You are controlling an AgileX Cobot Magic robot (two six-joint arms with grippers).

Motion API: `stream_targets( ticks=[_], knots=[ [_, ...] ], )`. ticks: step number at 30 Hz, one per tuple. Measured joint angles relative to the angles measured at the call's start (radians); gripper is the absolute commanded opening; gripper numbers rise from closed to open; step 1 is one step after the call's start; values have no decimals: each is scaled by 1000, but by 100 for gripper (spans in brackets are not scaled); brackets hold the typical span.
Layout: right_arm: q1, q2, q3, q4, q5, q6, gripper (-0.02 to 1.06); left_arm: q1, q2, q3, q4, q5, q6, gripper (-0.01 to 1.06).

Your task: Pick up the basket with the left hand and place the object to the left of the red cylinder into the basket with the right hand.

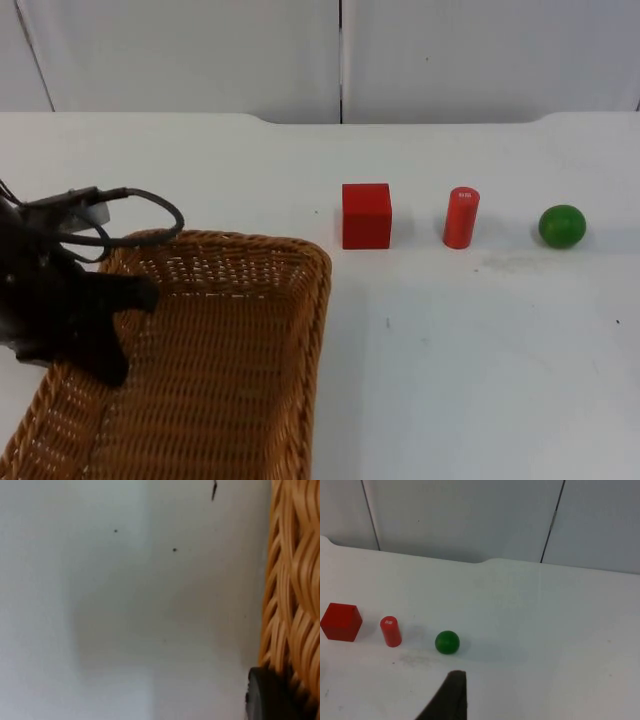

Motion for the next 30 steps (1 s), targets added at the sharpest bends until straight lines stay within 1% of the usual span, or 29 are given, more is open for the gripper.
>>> stream_targets(
  ticks=[4, 6, 7, 11, 12, 16, 22, 27, 30],
  knots=[
    [0, 0, 0, 0, 0, 0, 105, 0, -85, 4, 19, 37, -24, 0],
    [0, 0, 0, 0, 0, 0, 105, 0, -135, 4, 30, 73, -41, 0],
    [0, 0, 0, 0, 0, 0, 105, 0, -135, 4, 30, 73, -41, 0],
    [0, 0, 0, 0, 0, 0, 105, 2, -223, 4, 84, 159, -90, 0],
    [0, 0, 0, 0, 0, 0, 105, 2, -223, 4, 84, 159, -90, 0],
    [0, 0, 0, 0, 0, 0, 105, 2, -311, 5, 167, 229, -156, 0],
    [0, 0, 0, 0, 2, 0, 105, 2, -367, 5, 183, 269, -172, 0],
    [0, 0, 0, 0, 2, 0, 105, 2, -389, 5, 181, 341, -170, 0],
    [0, 0, 0, 0, 7, 0, 105, 2, -389, 5, 164, 359, -163, 0]
  ],
)
